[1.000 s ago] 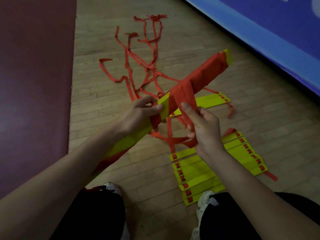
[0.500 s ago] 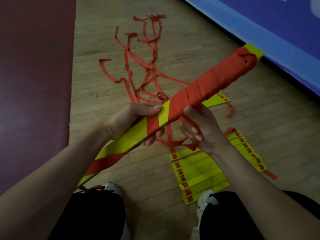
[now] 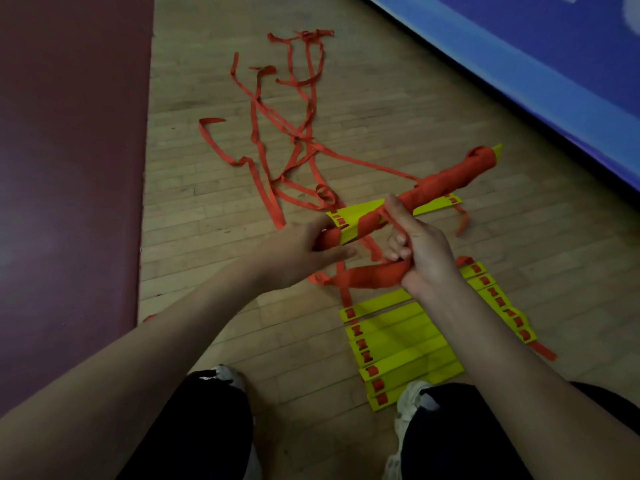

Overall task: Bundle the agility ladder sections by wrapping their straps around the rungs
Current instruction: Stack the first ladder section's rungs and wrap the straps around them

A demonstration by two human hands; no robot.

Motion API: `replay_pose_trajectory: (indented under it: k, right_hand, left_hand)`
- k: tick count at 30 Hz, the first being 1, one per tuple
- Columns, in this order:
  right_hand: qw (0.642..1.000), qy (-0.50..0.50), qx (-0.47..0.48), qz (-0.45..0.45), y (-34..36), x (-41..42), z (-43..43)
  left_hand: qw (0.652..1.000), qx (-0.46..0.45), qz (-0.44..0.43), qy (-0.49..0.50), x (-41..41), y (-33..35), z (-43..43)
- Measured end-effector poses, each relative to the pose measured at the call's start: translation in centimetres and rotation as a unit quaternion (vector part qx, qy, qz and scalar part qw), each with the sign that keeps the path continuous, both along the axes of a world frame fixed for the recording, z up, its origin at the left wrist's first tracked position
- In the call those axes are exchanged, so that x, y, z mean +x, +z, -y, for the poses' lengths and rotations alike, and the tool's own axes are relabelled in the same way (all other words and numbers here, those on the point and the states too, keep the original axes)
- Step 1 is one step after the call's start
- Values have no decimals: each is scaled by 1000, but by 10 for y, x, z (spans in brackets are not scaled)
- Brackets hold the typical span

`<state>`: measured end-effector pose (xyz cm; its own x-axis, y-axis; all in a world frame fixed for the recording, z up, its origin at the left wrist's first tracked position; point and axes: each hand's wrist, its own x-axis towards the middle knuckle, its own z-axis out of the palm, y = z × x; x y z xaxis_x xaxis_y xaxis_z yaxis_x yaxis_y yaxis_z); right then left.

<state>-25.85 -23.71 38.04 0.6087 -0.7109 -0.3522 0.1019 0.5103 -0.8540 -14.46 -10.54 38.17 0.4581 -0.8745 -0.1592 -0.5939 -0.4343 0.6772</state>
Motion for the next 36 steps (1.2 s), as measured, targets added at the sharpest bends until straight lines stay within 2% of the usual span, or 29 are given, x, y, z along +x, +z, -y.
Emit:
replay_pose_trajectory:
  k: [5,7,14,18,22,26,30,36]
  right_hand:
    - [999,-25,-17,-36,-2,0,3]
    - [997,-25,-39,-56,-2,0,3]
    - [995,-2,-90,-40,-5,1,-1]
    - [998,42,-46,-24,-7,-2,1]
    - [994,81,-71,-31,-5,-4,2]
    - [983,51,-165,-65,-2,-3,-1]
    - [980,14,-188,-61,1,-2,-7]
    - [982,-1,-186,-37,3,-3,-9]
  left_hand:
    - [979,9,200,-35,-10,-2,1]
    - [970,15,240,-38,-11,-3,1]
    - [971,-11,237,-3,-2,-7,-2]
    - [978,-28,205,17,2,-7,-4]
    - [980,-17,199,23,8,-8,-6]
    - [991,-21,129,35,10,-6,-6]
    - [996,-57,1,75,10,2,-5]
    - [957,-114,-245,106,9,22,-8]
